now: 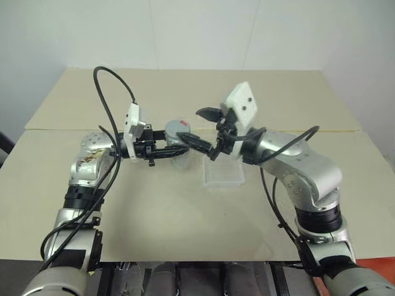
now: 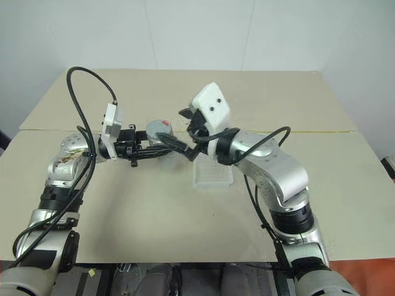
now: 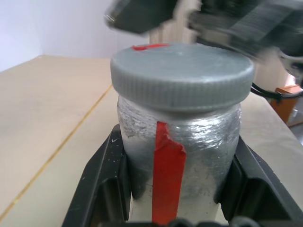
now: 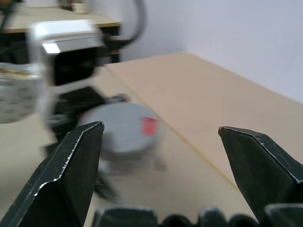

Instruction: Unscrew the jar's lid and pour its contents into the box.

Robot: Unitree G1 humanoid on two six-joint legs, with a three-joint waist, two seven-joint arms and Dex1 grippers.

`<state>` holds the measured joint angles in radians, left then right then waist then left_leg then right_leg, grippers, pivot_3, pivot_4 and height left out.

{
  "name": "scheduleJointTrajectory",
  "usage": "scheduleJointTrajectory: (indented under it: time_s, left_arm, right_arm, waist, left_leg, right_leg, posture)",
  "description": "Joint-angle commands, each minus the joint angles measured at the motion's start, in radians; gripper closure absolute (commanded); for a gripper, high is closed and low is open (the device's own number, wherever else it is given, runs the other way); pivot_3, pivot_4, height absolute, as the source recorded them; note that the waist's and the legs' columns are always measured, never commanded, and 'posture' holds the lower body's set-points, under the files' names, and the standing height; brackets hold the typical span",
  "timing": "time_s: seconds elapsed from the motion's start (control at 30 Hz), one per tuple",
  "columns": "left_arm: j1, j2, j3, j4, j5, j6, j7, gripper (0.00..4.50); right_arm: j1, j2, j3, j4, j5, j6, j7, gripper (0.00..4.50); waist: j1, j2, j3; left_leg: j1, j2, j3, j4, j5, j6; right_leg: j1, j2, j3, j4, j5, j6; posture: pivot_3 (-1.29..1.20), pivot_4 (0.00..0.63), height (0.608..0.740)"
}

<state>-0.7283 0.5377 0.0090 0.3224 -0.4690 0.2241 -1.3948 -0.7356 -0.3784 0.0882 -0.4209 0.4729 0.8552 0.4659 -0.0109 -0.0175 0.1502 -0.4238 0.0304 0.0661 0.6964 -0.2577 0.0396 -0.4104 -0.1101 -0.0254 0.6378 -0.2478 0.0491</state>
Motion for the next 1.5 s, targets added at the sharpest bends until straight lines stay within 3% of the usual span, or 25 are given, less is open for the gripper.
scheduleJointTrajectory:
  time_s: [0.03, 0.27, 0.53, 0.73, 1.0, 1.5]
  left_arm:
    - [-0.005, 0.016, 0.025, -0.052, -0.026, 0.006, -0.009, 2.54]
    - [-0.001, 0.026, 0.028, -0.053, -0.02, 0.015, -0.008, 2.54]
    - [-0.031, -0.012, 0.008, -0.001, 0.005, -0.009, 0.016, 2.54]
    - [-0.061, -0.044, -0.001, 0.026, 0.012, -0.026, 0.016, 2.54]
    - [-0.062, -0.047, 0.004, 0.024, 0.014, -0.027, 0.013, 2.54]
    - [-0.045, -0.024, 0.018, 0.009, 0.006, -0.022, 0.008, 2.54]
  right_arm:
    - [0.004, -0.01, -0.033, -0.028, 0.003, -0.006, -0.006, 0.06]
    - [0.011, -0.026, -0.048, -0.044, 0.026, -0.005, 0.008, 0.06]
    - [-0.048, 0.044, -0.028, -0.07, 0.093, -0.001, 0.003, 0.06]
    - [-0.092, 0.128, 0.115, 0.015, -0.025, -0.016, -0.07, 0.06]
    - [-0.121, 0.178, 0.136, 0.068, -0.108, -0.025, -0.121, 0.06]
    - [-0.074, 0.124, 0.088, 0.019, -0.107, -0.002, -0.09, 0.06]
  waist:
    - [-0.002, 0.0, 0.0]
    - [-0.003, 0.0, 0.0]
    - [-0.003, 0.0, 0.0]
    - [-0.004, 0.0, 0.0]
    - [-0.004, 0.0, 0.0]
    - [-0.004, 0.0, 0.0]
  left_leg:
    - [0.0, 0.0, 0.0, 0.0, 0.0, 0.0]
    - [0.0, 0.0, 0.0, 0.0, 0.0, 0.0]
    - [0.0, 0.0, 0.0, 0.0, 0.0, 0.0]
    - [0.0, 0.0, 0.0, 0.0, 0.0, 0.0]
    - [-0.001, 0.0, 0.001, 0.0, 0.002, -0.003]
    - [-0.001, 0.0, 0.001, 0.0, 0.001, -0.002]
  right_leg:
    - [0.0, 0.0, 0.0, 0.0, 0.0, 0.0]
    - [0.0, 0.0, 0.0, 0.0, 0.0, 0.0]
    - [0.0, 0.0, 0.0, 0.0, 0.0, 0.0]
    - [-0.001, 0.0, 0.0, 0.001, 0.0, 0.0]
    - [-0.002, 0.0, 0.001, 0.001, 0.0, 0.0]
    - [-0.002, 0.0, 0.001, 0.001, 0.0, 0.0]
  posture:
    - [0.0, 0.15, 0.74]
    - [0.0, 0.15, 0.74]
    - [0.0, 0.15, 0.74]
    - [0.0, 0.15, 0.74]
    - [0.0, 0.15, 0.74]
    - [0.0, 0.15, 0.74]
